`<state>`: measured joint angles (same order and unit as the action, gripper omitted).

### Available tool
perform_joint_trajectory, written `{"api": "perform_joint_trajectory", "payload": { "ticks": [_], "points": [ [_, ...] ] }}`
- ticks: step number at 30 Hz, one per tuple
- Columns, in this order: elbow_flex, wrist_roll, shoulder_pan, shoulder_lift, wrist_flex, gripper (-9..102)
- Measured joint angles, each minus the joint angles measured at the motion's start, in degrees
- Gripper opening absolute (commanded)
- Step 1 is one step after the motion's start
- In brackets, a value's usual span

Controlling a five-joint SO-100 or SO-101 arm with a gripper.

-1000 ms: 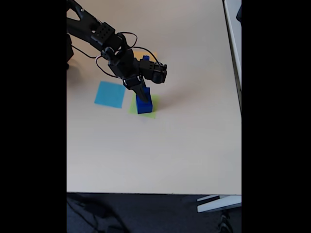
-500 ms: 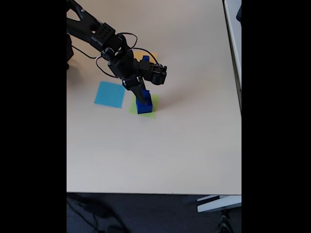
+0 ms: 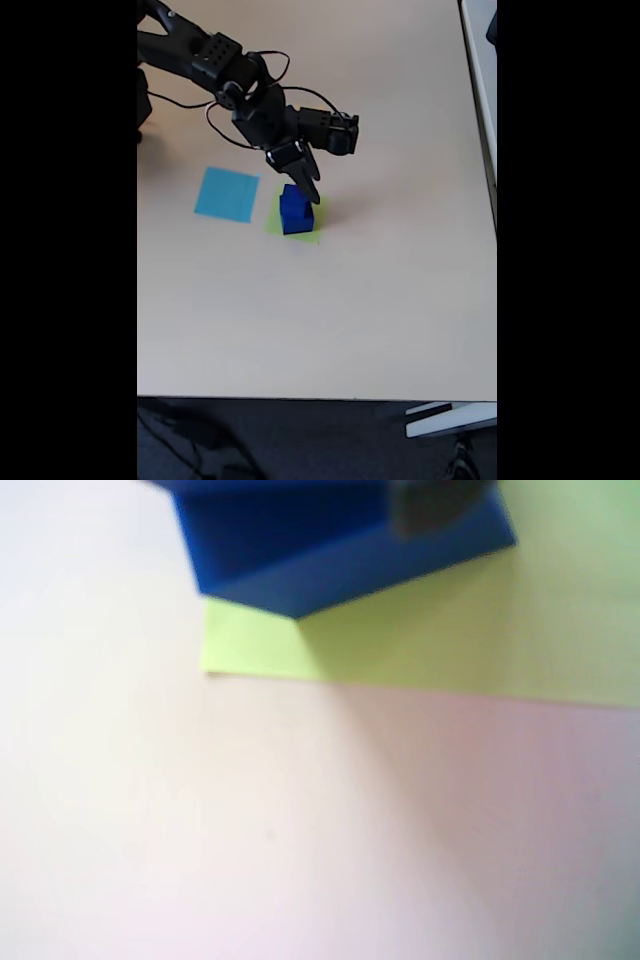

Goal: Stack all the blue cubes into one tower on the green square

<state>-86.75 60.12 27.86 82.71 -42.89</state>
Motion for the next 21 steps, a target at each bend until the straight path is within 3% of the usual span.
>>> {"api": "perform_joint_trajectory", "payload": {
  "ticks": [10, 21],
  "points": [
    [8.26, -2.72, -0.53, 0.0, -0.7, 0],
    [8.26, -5.27, 3.96, 0.0, -1.93, 0]
  ]
}}
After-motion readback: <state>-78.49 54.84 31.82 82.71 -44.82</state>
